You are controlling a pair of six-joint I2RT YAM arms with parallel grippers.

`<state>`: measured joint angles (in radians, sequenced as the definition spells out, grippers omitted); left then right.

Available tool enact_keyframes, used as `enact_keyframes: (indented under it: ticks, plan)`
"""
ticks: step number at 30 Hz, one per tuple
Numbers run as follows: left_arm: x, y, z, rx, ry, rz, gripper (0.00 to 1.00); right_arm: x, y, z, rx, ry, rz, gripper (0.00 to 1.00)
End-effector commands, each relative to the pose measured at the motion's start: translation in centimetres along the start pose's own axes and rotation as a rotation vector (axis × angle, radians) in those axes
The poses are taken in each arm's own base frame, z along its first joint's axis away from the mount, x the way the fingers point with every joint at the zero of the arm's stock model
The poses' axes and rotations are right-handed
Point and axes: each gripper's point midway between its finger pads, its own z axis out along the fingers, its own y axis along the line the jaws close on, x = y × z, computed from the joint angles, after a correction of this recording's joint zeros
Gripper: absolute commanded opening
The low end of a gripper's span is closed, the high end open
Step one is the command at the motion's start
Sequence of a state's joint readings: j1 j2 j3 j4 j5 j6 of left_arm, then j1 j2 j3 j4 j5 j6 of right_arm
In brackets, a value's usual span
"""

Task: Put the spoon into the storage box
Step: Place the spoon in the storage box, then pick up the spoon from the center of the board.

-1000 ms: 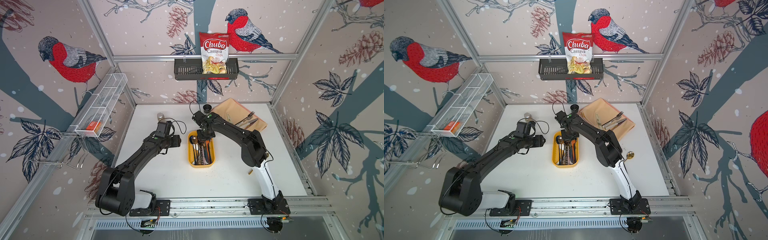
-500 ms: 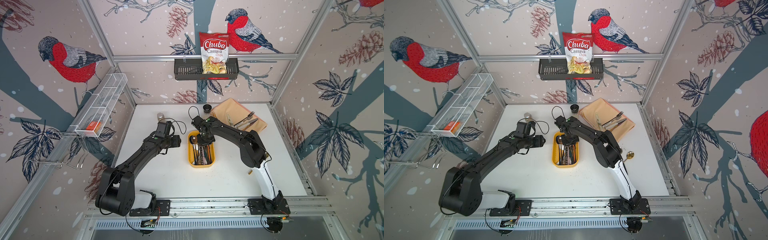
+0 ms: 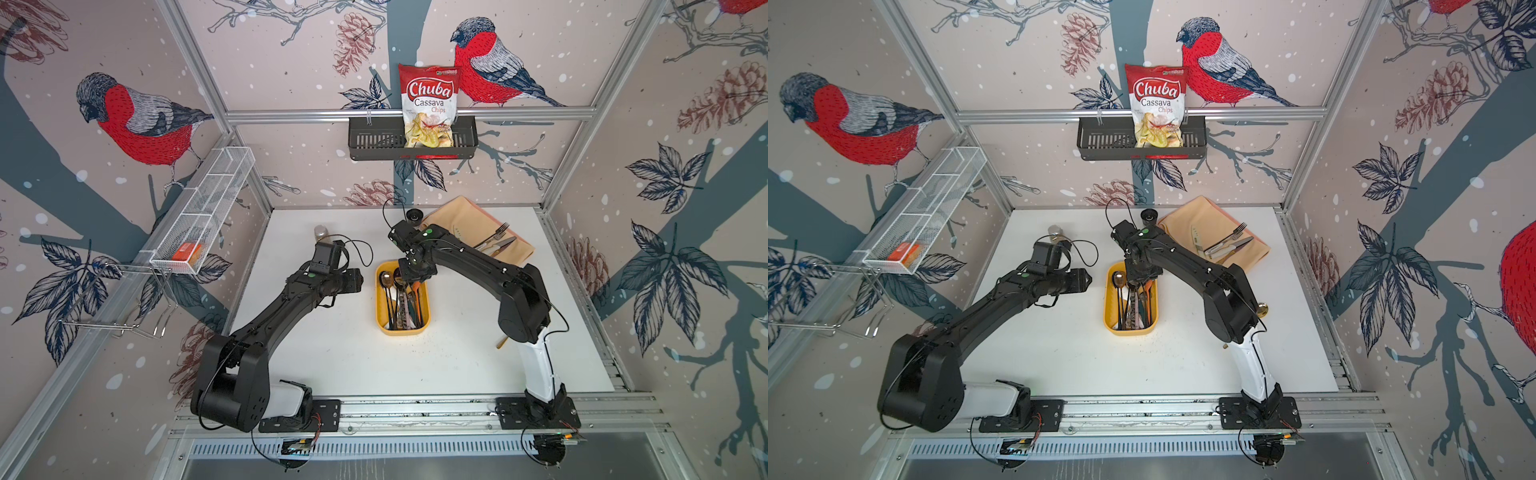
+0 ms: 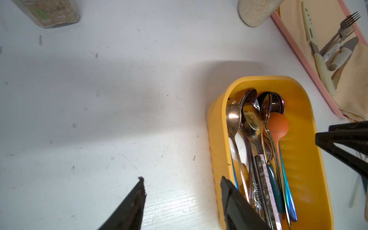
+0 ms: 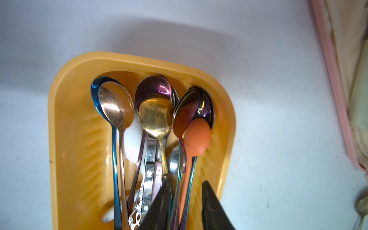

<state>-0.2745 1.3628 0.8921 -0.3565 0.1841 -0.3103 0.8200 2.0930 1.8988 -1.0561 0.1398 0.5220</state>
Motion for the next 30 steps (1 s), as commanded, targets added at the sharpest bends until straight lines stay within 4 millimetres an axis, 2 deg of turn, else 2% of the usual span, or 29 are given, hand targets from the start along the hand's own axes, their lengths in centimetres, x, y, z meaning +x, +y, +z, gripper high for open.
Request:
enact_keyframes:
  ticks: [1, 4, 9, 13, 15, 21, 30]
  plan:
    - [-0.6, -1.2, -0.3, 0.046, -0.011, 0.019, 0.63, 0.5, -4.3, -1.0, 0.094, -0.001, 0.045, 0.31]
    - [-0.9, -1.9, -0.5, 0.052, -0.016, 0.044, 0.63, 1.6, -8.4, -1.7, 0.124, 0.005, 0.131, 0.31]
    - [-0.9, -3.0, -0.4, 0.062, -0.014, 0.075, 0.63, 5.5, -15.7, -1.2, 0.148, 0.079, 0.365, 0.32]
    - [-0.6, -3.1, 0.2, 0.065, -0.002, 0.071, 0.63, 9.3, -19.4, 0.0, 0.129, 0.147, 0.552, 0.32]
    - [-0.5, -3.3, 0.4, 0.071, 0.002, 0.069, 0.63, 10.9, -20.7, 0.3, 0.138, 0.159, 0.615, 0.32]
    - [-0.2, -3.3, 0.7, 0.074, 0.011, 0.076, 0.63, 14.3, -22.8, 0.7, 0.134, 0.168, 0.759, 0.34]
    - [0.0, -3.2, 1.1, 0.075, 0.02, 0.085, 0.63, 17.3, -24.5, 0.5, 0.155, 0.174, 0.893, 0.35]
